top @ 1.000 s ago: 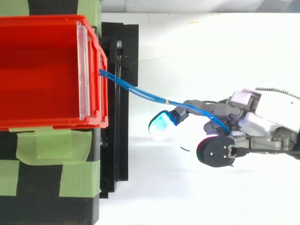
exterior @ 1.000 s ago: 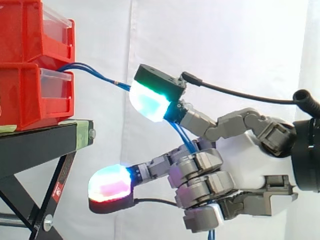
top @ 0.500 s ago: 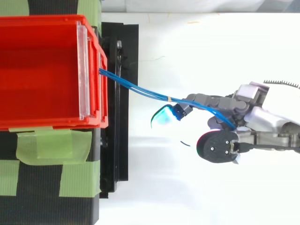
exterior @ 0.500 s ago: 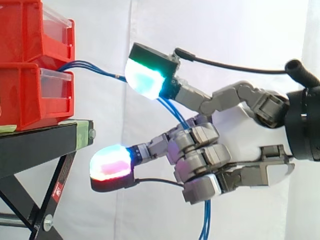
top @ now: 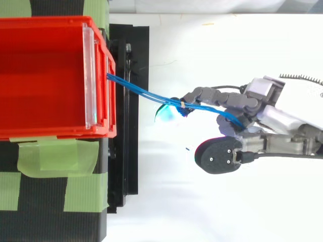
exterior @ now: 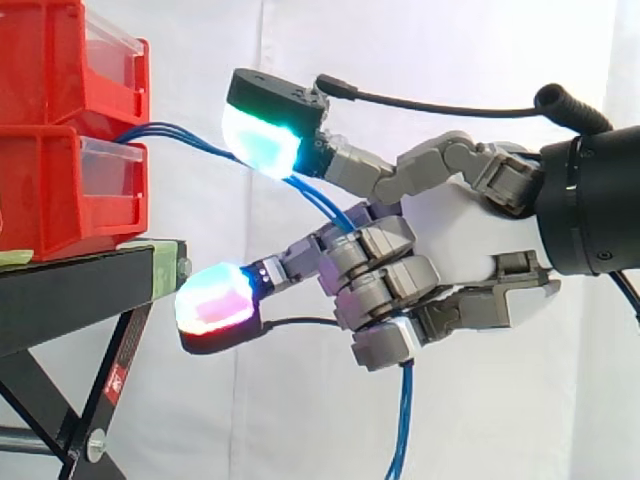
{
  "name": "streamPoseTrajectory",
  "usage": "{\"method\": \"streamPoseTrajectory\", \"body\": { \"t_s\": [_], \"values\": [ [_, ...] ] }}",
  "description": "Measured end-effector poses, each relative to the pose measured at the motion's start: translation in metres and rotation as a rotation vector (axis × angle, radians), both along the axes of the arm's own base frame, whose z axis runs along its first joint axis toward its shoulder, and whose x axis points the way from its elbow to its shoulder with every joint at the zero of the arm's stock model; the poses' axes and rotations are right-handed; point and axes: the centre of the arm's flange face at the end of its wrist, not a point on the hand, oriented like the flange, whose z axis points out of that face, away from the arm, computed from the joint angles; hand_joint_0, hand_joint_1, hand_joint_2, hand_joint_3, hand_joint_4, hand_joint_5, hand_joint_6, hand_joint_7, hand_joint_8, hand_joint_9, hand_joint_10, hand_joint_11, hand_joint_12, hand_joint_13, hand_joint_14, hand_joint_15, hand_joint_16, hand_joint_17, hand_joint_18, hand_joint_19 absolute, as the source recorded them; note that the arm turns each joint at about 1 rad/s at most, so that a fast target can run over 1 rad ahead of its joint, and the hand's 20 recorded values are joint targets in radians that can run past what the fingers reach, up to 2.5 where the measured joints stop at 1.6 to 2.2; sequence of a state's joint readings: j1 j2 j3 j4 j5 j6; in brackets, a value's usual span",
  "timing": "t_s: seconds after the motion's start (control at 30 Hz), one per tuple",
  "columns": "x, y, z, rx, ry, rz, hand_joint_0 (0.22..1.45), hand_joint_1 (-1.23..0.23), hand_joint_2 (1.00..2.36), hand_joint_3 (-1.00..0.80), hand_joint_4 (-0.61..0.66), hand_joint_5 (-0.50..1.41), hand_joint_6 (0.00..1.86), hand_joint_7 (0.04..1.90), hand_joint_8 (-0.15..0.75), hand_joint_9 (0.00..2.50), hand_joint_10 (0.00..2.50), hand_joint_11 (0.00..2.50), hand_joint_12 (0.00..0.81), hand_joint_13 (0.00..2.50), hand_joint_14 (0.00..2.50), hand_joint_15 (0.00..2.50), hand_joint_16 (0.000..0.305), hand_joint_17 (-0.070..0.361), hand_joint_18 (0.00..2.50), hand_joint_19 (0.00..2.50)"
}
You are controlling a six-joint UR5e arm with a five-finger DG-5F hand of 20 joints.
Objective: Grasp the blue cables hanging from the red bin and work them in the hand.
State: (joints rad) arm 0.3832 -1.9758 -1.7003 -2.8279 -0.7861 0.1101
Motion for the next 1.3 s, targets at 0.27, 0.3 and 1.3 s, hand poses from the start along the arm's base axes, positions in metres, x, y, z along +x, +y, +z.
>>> {"method": "streamPoseTrajectory", "body": {
  "t_s": [0.27,0.3,1.3],
  "values": [
    [0.007,-0.007,0.015,-0.006,0.010,-0.015,0.77,-0.57,1.00,-1.00,0.32,0.21,0.01,1.08,0.511,0.78,2.50,2.50,0.522,0.83,2.50,1.89,0.060,0.134,1.20,1.37],
    [0.007,-0.008,0.017,-0.002,0.016,-0.018,0.77,-0.57,1.00,-1.00,0.31,0.22,0.01,1.10,0.511,0.78,2.50,2.50,0.522,0.83,2.50,1.89,0.060,0.134,1.20,1.37],
    [0.022,-0.034,0.075,0.060,0.008,-0.122,0.81,-0.61,1.00,-0.99,0.27,0.30,0.01,1.25,0.511,0.78,2.50,2.50,0.522,0.83,2.50,1.89,0.060,0.134,1.20,1.37]
  ]
}}
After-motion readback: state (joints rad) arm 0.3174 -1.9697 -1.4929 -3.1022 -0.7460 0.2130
